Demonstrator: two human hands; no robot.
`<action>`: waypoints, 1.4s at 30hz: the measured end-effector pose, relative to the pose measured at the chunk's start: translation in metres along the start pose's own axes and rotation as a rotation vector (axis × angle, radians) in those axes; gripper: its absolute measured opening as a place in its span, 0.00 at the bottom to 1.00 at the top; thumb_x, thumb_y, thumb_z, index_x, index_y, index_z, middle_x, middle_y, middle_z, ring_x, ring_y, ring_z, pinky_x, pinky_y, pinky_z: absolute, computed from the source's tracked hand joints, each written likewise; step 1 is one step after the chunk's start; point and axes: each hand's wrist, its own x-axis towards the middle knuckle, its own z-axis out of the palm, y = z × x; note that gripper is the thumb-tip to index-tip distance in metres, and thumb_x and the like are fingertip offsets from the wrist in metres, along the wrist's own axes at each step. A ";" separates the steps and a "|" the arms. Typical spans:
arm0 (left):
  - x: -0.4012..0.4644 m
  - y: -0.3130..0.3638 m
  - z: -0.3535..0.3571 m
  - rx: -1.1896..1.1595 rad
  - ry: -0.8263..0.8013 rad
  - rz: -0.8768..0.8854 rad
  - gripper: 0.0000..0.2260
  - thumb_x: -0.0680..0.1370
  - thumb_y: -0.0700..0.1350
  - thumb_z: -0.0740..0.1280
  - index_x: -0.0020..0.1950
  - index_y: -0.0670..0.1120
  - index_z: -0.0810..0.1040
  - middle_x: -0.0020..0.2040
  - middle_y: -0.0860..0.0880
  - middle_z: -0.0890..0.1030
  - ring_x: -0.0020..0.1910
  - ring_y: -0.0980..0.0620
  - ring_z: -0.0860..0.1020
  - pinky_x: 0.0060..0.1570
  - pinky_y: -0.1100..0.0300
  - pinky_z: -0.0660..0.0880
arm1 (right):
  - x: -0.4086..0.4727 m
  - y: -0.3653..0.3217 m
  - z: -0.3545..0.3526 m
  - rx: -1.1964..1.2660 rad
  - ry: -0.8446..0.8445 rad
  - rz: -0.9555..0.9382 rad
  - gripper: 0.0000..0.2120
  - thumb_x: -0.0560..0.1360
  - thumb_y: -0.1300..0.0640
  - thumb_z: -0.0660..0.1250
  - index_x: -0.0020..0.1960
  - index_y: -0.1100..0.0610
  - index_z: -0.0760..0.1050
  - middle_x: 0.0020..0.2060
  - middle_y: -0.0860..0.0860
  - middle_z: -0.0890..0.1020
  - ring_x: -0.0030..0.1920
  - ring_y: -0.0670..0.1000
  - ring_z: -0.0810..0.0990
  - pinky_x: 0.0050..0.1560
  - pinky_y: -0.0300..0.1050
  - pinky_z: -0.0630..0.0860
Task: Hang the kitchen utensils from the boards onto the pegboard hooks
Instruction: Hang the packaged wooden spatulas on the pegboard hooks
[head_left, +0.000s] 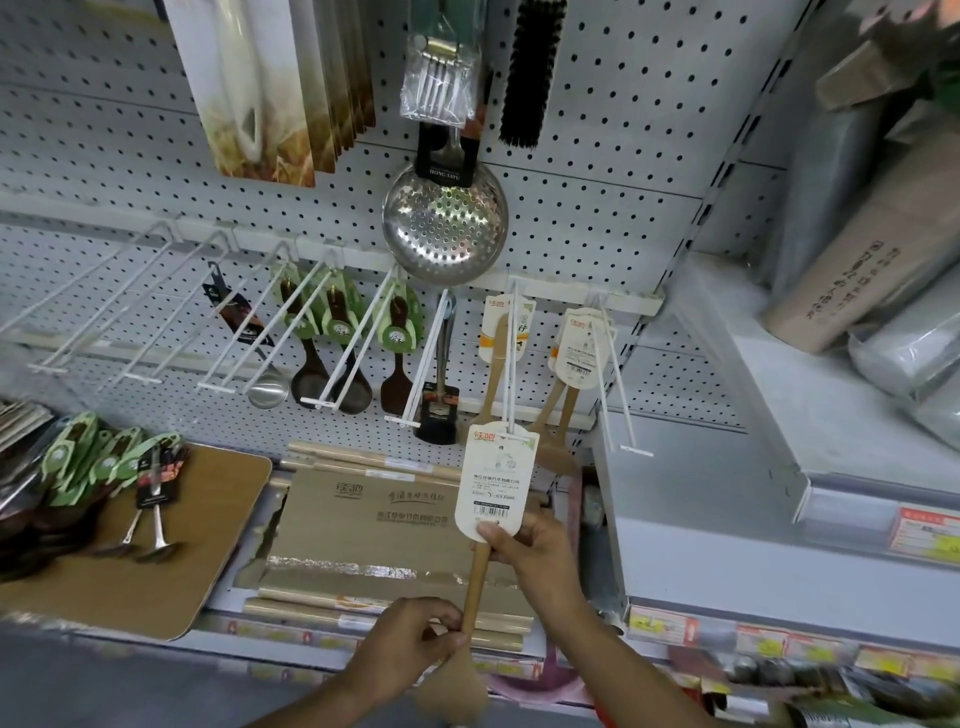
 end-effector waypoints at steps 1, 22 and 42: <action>0.000 0.000 0.001 0.001 0.001 -0.005 0.03 0.75 0.43 0.72 0.45 0.50 0.86 0.39 0.57 0.84 0.36 0.62 0.80 0.41 0.66 0.75 | 0.001 0.001 -0.001 -0.002 -0.003 0.001 0.10 0.74 0.66 0.71 0.55 0.61 0.82 0.52 0.52 0.86 0.49 0.57 0.86 0.49 0.54 0.83; 0.092 0.019 -0.019 0.080 0.225 -0.011 0.13 0.77 0.42 0.71 0.38 0.60 0.78 0.37 0.64 0.81 0.41 0.63 0.80 0.43 0.70 0.72 | 0.120 -0.034 -0.004 -0.147 0.113 0.080 0.07 0.74 0.65 0.72 0.52 0.61 0.83 0.45 0.53 0.87 0.45 0.57 0.86 0.47 0.56 0.83; 0.162 0.044 -0.028 0.072 0.336 -0.079 0.09 0.77 0.43 0.71 0.56 0.47 0.82 0.48 0.53 0.84 0.47 0.54 0.82 0.52 0.60 0.79 | 0.202 -0.035 -0.024 -0.427 0.129 0.080 0.15 0.64 0.34 0.70 0.46 0.39 0.80 0.40 0.40 0.86 0.41 0.49 0.85 0.51 0.61 0.79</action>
